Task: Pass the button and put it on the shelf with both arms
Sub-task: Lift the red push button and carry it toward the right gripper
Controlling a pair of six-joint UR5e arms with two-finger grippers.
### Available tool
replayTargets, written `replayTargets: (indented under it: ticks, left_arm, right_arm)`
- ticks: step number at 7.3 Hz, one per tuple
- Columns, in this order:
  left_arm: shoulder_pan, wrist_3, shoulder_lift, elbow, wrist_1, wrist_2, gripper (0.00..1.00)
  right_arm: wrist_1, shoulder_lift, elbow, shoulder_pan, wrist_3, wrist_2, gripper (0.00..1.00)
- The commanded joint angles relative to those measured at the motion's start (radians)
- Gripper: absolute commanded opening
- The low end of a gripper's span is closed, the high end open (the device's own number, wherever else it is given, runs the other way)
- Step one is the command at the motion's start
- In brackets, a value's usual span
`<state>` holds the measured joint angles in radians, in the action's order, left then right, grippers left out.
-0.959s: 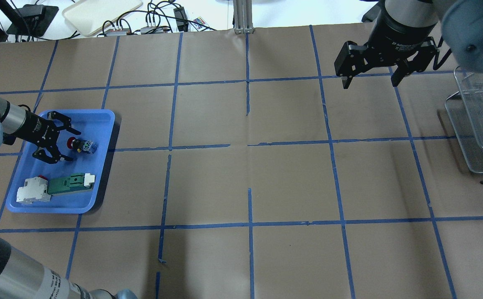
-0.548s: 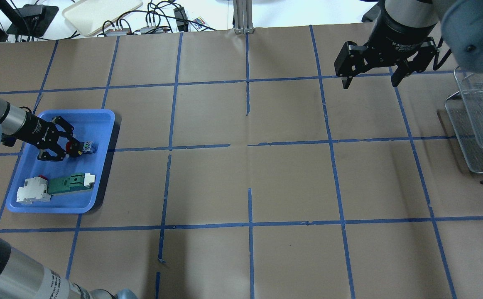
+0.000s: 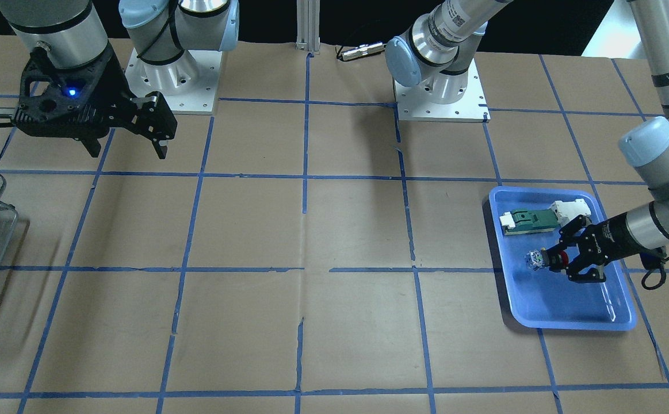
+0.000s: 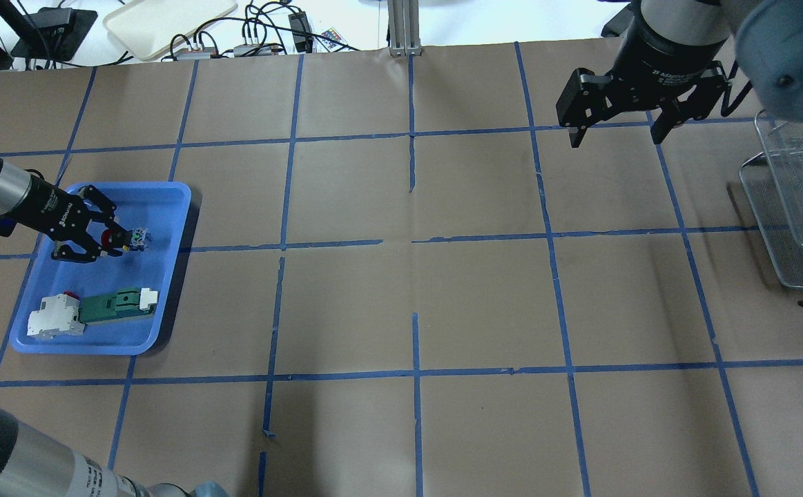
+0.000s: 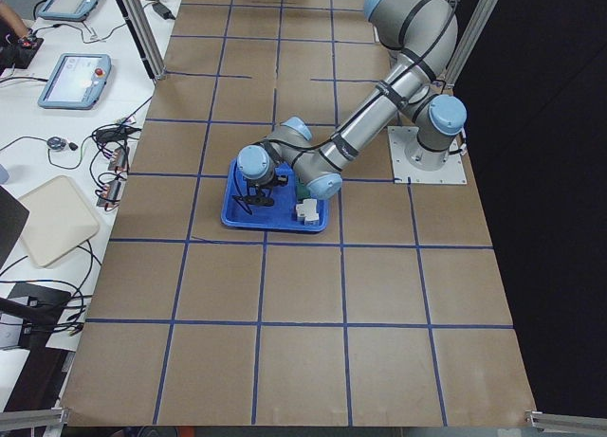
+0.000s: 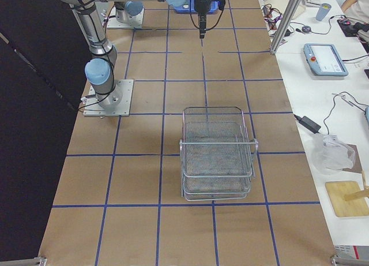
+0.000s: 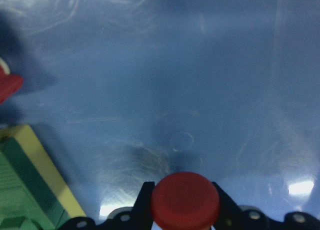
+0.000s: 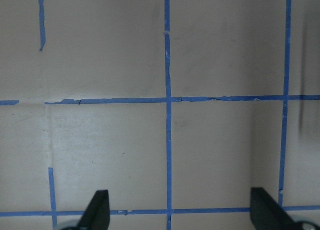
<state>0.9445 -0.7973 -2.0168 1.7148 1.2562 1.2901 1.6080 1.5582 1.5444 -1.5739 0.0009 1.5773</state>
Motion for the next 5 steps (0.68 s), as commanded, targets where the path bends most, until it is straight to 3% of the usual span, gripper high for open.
replayTargets:
  ticks: [1, 3, 5]
  left_arm:
    - [0.064, -0.032, 0.062, -0.104, 0.160, -0.008, 0.00]
    - [0.243, -0.208, 0.104, -0.138, 0.196, -0.030, 0.00]
    - [0.411, -0.496, 0.150, -0.133, 0.196, -0.212, 0.00]
  right_arm:
    - [0.000, 0.022, -0.001, 0.000, -0.053, 0.000, 1.00]
    - [0.000, 0.028, -0.003, 0.000, -0.061, -0.003, 1.00]
    - [-0.005, 0.026, -0.009, 0.000, -0.201, -0.091, 1.00]
